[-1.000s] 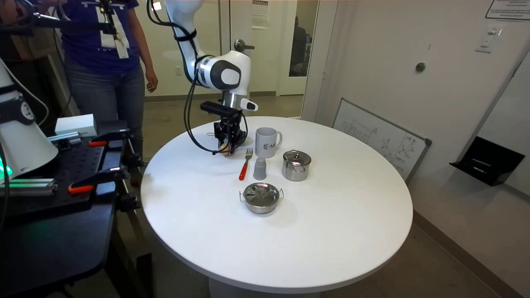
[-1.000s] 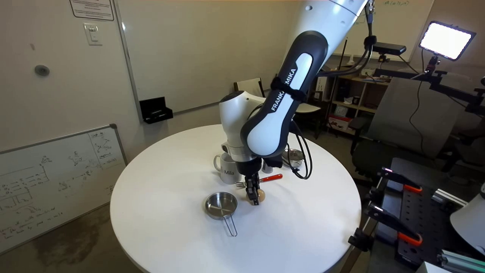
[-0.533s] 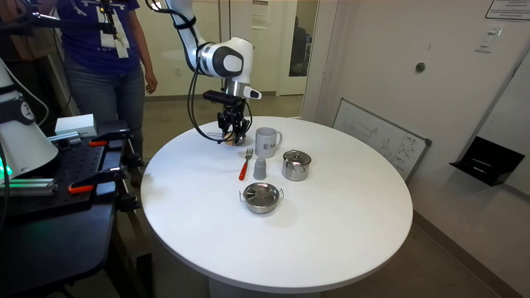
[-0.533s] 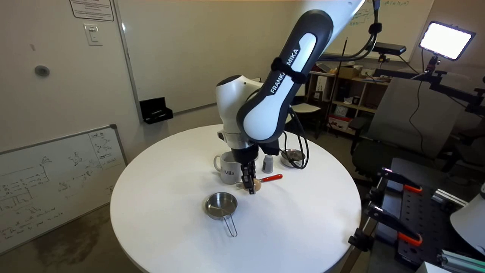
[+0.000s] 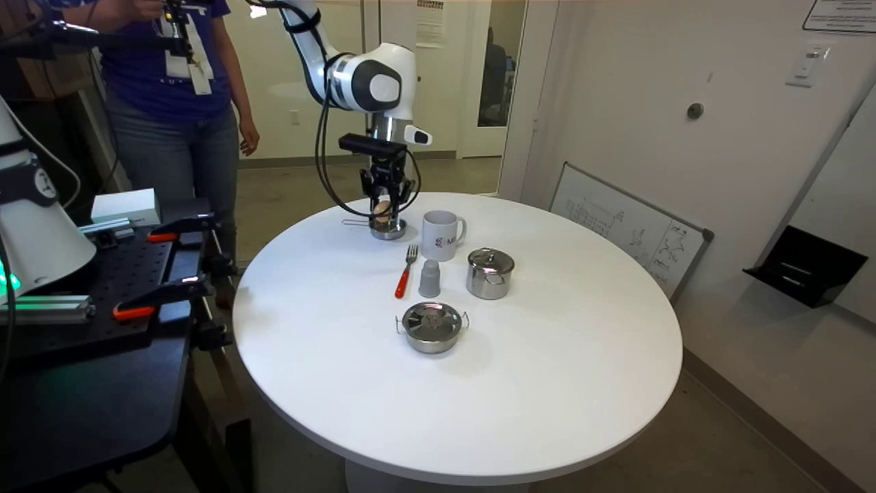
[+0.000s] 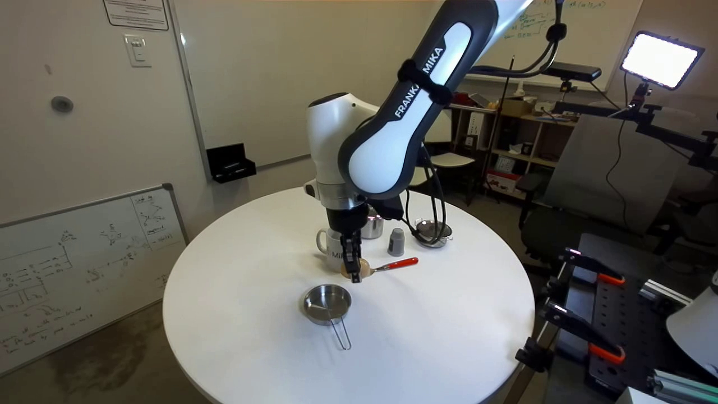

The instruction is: Put the egg on the silver pan

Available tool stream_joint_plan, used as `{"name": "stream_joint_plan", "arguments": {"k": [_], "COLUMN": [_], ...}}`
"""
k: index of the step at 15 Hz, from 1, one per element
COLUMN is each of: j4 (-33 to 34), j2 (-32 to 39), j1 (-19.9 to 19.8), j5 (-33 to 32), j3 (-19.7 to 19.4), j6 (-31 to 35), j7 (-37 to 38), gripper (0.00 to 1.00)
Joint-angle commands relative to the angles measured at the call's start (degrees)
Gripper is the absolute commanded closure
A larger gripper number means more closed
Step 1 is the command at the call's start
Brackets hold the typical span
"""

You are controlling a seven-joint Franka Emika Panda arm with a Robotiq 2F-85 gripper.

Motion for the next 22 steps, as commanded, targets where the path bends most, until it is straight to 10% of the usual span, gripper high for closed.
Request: {"name": "stream_joint_plan", "arguments": {"k": [1, 22], "j4": [3.1, 18.9], "j2": [2.5, 15.8], "j1": [-1.4, -0.1], "j5": [0.7, 0.8], "j3": [3.0, 5.4], "j6": [0.2, -6.4], "j7": [-4.2, -8.6], "gripper": [0.76, 0.76]}}
